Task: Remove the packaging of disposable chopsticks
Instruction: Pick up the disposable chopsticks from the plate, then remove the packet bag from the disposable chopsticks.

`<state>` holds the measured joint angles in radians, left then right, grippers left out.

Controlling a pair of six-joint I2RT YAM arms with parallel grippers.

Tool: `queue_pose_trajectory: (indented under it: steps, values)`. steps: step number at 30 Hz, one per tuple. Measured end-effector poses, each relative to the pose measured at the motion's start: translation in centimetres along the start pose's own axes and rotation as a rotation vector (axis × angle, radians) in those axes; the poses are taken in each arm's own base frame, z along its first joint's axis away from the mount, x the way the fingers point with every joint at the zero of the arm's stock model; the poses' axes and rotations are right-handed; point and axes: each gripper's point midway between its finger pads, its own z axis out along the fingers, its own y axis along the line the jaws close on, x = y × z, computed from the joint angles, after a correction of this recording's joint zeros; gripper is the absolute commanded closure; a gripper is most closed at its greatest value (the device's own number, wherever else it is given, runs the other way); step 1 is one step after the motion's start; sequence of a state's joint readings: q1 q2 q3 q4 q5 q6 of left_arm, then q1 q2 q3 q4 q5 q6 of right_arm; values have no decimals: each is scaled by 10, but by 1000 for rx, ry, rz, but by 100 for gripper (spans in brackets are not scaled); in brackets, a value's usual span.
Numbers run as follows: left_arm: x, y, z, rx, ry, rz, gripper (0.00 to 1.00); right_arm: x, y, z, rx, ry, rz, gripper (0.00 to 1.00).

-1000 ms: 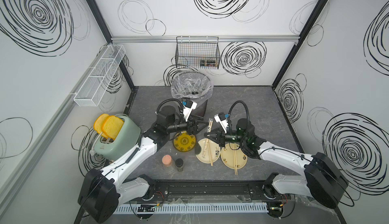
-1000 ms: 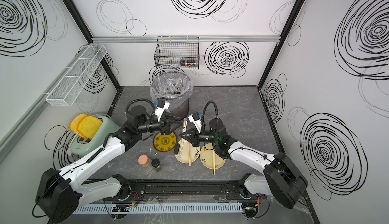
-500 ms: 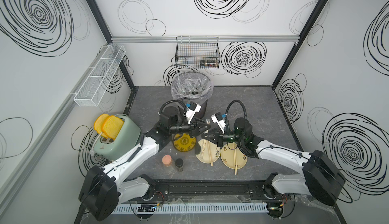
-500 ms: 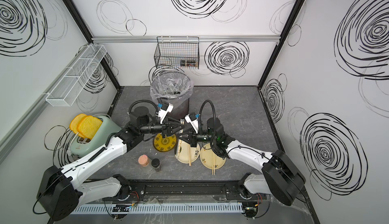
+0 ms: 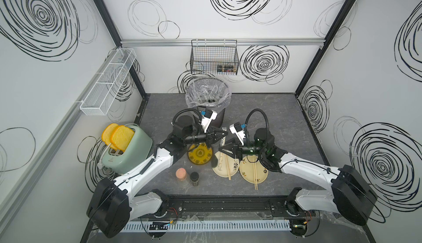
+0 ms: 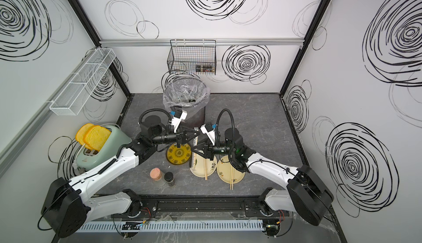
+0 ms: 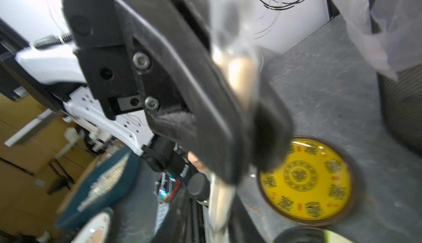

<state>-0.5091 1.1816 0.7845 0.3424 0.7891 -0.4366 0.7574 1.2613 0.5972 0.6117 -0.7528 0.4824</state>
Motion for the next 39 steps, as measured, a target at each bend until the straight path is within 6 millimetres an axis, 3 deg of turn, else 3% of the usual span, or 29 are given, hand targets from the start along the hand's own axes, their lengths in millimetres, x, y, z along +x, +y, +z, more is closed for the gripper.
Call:
queue_pose_trajectory:
  steps: [6,14,17,21,25,29,31,39]
  values:
    - [-30,-9,-15,-10,-121,52,100,23,-9,-9,-4,15,55,55]
    - [-42,-9,-18,-22,-171,52,100,30,-15,-3,-40,26,69,56]
    - [-44,-7,-19,-34,-182,48,100,33,-18,0,-51,38,80,63]
    - [-46,-4,-18,-51,-191,41,100,34,-19,2,-63,35,83,87]
    - [-46,5,-16,-83,-201,20,100,31,-15,0,-97,24,55,100]
    - [-43,7,-11,-85,-197,4,98,34,-18,-5,-99,17,54,100]
    - [-41,7,-8,-81,-194,-2,90,36,-19,-7,-97,17,55,100]
    - [-34,3,-1,-60,-193,-10,94,42,-18,-15,-88,10,55,100]
